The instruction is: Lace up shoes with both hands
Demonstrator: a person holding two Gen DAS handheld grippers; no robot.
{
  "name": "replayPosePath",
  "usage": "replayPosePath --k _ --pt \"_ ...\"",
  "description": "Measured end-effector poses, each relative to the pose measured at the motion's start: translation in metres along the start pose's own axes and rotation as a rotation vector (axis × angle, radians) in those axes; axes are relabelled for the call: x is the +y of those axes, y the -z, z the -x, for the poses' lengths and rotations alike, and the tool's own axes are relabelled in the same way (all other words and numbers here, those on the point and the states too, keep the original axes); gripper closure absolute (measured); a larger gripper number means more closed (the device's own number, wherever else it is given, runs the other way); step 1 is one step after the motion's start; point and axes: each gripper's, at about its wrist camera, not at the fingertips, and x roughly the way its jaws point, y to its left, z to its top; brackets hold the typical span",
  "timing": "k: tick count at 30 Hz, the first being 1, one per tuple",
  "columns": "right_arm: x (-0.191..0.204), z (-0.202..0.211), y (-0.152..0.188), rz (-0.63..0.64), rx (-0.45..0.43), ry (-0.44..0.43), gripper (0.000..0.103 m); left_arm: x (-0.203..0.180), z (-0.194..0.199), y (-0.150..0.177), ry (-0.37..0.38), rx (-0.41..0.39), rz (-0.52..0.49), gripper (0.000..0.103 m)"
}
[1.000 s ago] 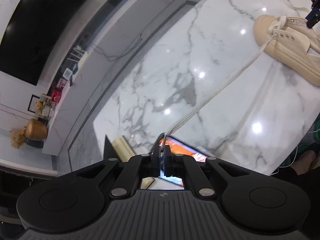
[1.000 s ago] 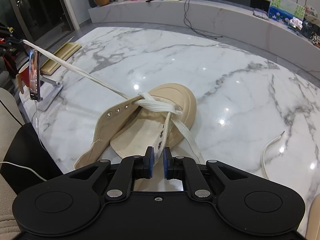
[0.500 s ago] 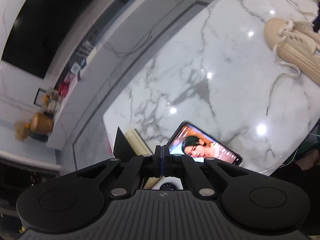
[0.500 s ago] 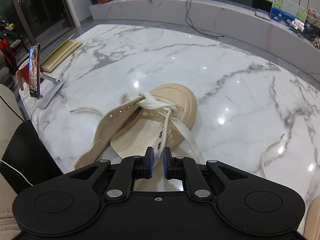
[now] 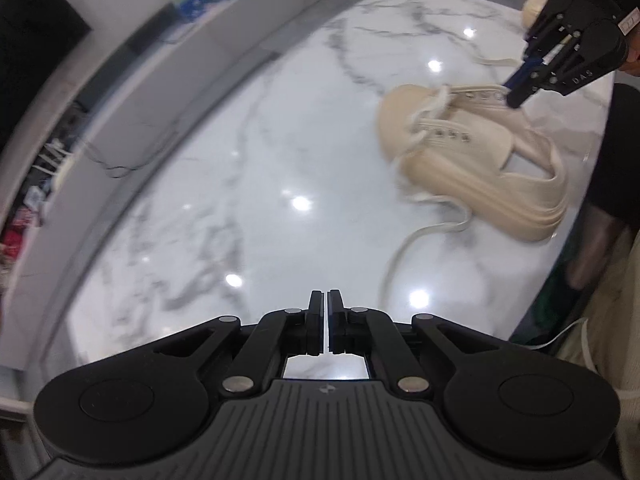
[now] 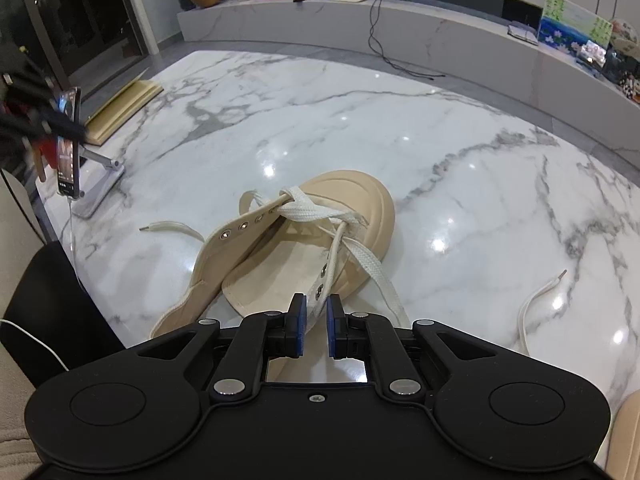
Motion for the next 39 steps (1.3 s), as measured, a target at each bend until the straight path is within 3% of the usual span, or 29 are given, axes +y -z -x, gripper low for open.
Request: replayPosePath --k 3,10,22,26,29,39 --pt "-0.001 0.003 0.002 -0.010 -0.003 -0.002 0.094 -0.010 -0.023 0.001 0.041 0.019 0.000 0.092" --pt "0.003 0.008 0.005 -0.012 -0.014 0.001 0.093 -0.018 -0.070 0.015 0.073 0.079 -0.021 0.091" --pt "0.005 0.010 0.010 -0.016 -0.016 -0.014 0.088 -0.012 -0.104 0.008 0.114 0.085 0.011 0.085" --pt "0.005 0.010 0.012 -0.017 -0.017 -0.018 0.088 -0.011 -0.108 0.007 0.116 0.102 0.033 0.087" --pt "0.005 0.010 0.012 -0.014 -0.017 -0.019 0.088 -0.008 -0.110 0.008 0.122 0.110 0.055 0.100" --pt "0.013 0.016 0.010 0.020 -0.032 -0.031 0.088 -0.017 -0.072 -0.008 0.099 0.013 0.034 0.102"
